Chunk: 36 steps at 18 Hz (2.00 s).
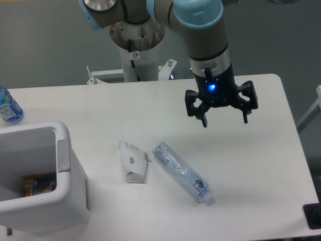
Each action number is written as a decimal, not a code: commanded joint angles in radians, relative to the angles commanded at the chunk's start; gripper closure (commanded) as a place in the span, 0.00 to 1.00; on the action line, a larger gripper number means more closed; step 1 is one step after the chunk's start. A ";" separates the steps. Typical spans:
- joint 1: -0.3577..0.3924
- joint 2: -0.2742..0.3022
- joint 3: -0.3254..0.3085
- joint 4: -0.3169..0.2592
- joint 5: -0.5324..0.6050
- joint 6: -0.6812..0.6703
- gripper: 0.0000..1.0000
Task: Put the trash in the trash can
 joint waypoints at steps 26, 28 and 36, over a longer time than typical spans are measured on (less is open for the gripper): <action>-0.209 -0.058 -0.261 0.081 -0.122 -0.265 0.00; -0.219 -0.089 -0.265 0.081 -0.178 -0.267 0.00; -0.259 -0.189 -0.270 0.086 -0.210 -0.333 0.00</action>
